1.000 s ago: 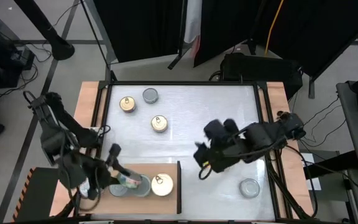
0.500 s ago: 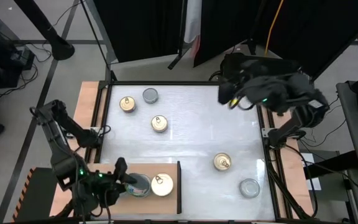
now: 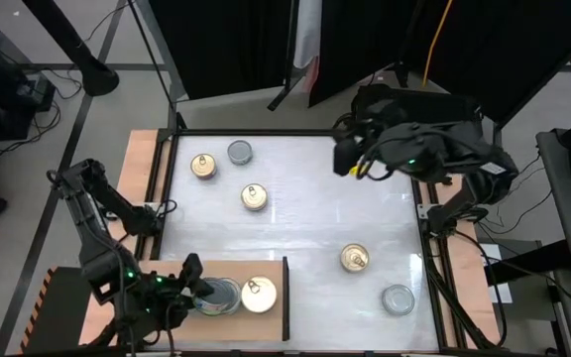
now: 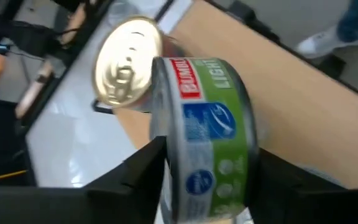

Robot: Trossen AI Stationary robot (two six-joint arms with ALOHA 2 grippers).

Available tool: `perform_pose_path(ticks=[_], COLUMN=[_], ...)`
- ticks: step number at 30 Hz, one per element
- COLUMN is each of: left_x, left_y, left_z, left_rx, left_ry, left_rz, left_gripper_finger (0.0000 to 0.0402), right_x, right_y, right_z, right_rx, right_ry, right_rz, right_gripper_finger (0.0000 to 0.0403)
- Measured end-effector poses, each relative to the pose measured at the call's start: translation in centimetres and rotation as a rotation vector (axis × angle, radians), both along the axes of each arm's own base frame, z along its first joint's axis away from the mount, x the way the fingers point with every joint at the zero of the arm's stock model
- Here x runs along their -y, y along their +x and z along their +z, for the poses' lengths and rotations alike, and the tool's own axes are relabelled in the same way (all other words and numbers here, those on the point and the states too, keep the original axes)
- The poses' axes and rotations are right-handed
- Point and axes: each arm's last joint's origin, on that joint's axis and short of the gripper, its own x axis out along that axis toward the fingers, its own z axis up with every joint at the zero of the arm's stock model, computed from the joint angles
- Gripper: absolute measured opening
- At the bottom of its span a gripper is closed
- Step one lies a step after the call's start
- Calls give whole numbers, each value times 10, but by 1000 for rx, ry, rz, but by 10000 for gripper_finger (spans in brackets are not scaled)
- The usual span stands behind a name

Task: Stack canned seafood by type on shelf
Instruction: Stack the green white tuna can on top of the other green white tuna cans on the shelf, then stack the blue pink tuna can on top of the other blue pink tuna cans on the shelf

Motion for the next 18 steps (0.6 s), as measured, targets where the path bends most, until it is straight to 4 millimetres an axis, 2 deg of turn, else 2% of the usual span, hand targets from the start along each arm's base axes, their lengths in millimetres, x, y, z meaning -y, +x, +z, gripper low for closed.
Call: perform_pose_path(ticks=[9,12,18], left_x=[-6,-8,-13], left_y=[2,4,0], left_z=[0,0,3], left_rx=[-18,-10,-54], left_ry=[8,10,-30], left_rz=[10,26,75], left_gripper_finger=[307,324,327], right_x=[-6,-8,-12], right_y=[34,41,53], right_z=[-13,-14,-8], right_rx=[-19,8,119], right_ry=[-8,0,58], right_rz=[41,43,133], right_gripper_finger=[207,207,208])
